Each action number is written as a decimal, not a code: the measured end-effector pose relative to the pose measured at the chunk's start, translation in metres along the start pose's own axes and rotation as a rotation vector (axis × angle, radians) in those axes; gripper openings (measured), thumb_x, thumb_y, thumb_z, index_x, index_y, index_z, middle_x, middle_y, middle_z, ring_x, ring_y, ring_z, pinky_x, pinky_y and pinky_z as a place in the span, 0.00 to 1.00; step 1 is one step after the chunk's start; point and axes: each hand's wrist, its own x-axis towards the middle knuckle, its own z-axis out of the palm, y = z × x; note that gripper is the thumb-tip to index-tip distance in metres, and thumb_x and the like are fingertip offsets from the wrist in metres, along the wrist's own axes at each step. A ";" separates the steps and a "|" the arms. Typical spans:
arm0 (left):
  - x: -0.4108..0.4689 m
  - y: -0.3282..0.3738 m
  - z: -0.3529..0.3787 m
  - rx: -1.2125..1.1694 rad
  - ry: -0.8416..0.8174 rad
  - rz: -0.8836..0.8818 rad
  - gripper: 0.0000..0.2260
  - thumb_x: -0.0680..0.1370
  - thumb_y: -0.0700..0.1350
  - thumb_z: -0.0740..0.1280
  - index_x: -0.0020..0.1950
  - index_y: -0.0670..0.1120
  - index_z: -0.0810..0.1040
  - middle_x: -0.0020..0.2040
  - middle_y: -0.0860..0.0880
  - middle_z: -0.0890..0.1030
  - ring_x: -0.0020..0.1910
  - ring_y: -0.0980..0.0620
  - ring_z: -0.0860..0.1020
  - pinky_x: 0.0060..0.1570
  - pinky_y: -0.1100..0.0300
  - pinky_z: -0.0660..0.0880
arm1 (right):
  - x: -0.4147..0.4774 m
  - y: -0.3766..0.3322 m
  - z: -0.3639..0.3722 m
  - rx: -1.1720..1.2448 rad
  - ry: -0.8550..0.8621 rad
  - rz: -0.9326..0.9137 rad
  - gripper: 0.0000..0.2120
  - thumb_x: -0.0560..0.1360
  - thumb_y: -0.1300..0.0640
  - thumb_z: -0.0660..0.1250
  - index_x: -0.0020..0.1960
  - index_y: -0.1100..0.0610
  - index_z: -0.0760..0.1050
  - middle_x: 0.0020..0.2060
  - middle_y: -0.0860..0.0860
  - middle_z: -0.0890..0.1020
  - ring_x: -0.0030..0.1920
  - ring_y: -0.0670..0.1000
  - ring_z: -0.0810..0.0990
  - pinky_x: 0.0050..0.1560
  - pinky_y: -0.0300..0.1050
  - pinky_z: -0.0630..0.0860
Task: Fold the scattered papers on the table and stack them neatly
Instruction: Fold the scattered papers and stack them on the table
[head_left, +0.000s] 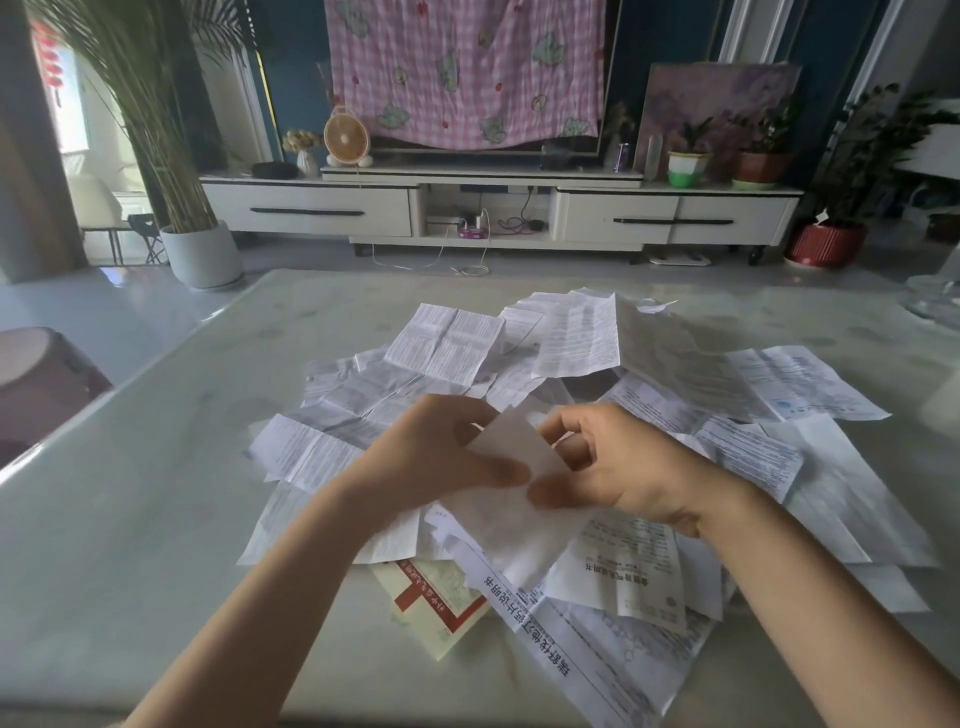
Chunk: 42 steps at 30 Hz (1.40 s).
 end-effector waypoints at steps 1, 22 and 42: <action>0.000 0.000 0.002 0.055 0.008 0.011 0.09 0.65 0.42 0.78 0.38 0.51 0.80 0.30 0.55 0.79 0.28 0.59 0.74 0.32 0.64 0.72 | 0.000 0.000 0.003 -0.058 -0.006 0.007 0.16 0.67 0.67 0.74 0.51 0.59 0.72 0.43 0.59 0.83 0.41 0.51 0.81 0.41 0.42 0.77; 0.001 0.001 0.012 0.058 0.022 0.055 0.06 0.66 0.45 0.77 0.33 0.51 0.81 0.29 0.54 0.78 0.29 0.60 0.74 0.32 0.67 0.71 | 0.002 0.000 0.007 -0.055 -0.036 -0.008 0.11 0.66 0.68 0.75 0.40 0.56 0.76 0.35 0.52 0.81 0.35 0.46 0.78 0.36 0.35 0.75; 0.002 -0.005 0.002 0.021 -0.050 -0.001 0.17 0.72 0.51 0.70 0.38 0.37 0.79 0.33 0.42 0.76 0.32 0.53 0.70 0.36 0.56 0.70 | 0.000 0.006 0.005 -0.073 -0.067 0.000 0.12 0.67 0.67 0.74 0.49 0.65 0.76 0.41 0.58 0.82 0.40 0.51 0.80 0.41 0.40 0.76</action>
